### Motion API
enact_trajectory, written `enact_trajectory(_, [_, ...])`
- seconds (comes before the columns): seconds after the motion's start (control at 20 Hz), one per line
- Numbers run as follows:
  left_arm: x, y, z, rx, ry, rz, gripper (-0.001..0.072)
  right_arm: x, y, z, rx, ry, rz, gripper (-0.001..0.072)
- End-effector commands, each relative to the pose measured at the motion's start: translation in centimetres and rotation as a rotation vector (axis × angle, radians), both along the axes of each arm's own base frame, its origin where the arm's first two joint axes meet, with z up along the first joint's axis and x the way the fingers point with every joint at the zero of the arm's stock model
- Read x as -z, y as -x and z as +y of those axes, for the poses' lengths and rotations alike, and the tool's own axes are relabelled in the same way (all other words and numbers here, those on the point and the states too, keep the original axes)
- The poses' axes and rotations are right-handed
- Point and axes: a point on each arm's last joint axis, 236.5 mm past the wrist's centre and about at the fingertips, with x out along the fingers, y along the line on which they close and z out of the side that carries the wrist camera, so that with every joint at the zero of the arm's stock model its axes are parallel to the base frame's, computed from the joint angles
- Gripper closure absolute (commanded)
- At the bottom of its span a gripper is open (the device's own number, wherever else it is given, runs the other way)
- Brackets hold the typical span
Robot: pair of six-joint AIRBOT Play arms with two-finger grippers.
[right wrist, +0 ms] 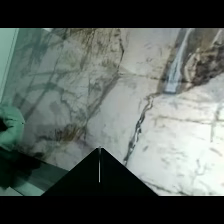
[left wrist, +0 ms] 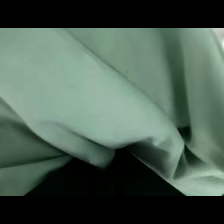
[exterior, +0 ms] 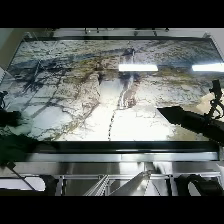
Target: Fold the shirts.
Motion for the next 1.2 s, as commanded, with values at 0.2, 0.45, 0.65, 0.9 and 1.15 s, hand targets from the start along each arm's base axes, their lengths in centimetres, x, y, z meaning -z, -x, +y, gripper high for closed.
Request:
enact_trajectory(0.2, [-12.2, -13.1, -29.1, 0.486, 0.695, -0.355, 0.0692, 0.0, 0.0, 0.0, -0.001, 0.0, 0.0, 0.0692])
enact_trajectory(0.45, [-16.8, -6.9, -50.7, 1.054, 0.825, -0.378, 0.0688, 0.0, 0.0, 0.0, -0.001, 0.0, 0.0, 0.0692])
enact_trajectory(0.65, [-11.5, -2.9, -56.1, 1.189, 0.728, -0.294, 0.0686, 0.0, 0.0, 0.0, -0.001, 0.0, 0.0, 0.0692])
enact_trajectory(0.9, [-9.1, 0.4, -57.4, 1.159, 0.726, -0.155, -0.0007, -0.3, 0.0, 0.2, 0.0, -0.02, 0.001, 0.0691])
enact_trajectory(1.15, [-9.4, 5.9, -50.5, 0.974, 0.635, 0.168, -0.0007, 3.5, -1.9, -4.2, 0.123, 0.033, 0.124, 0.0234])
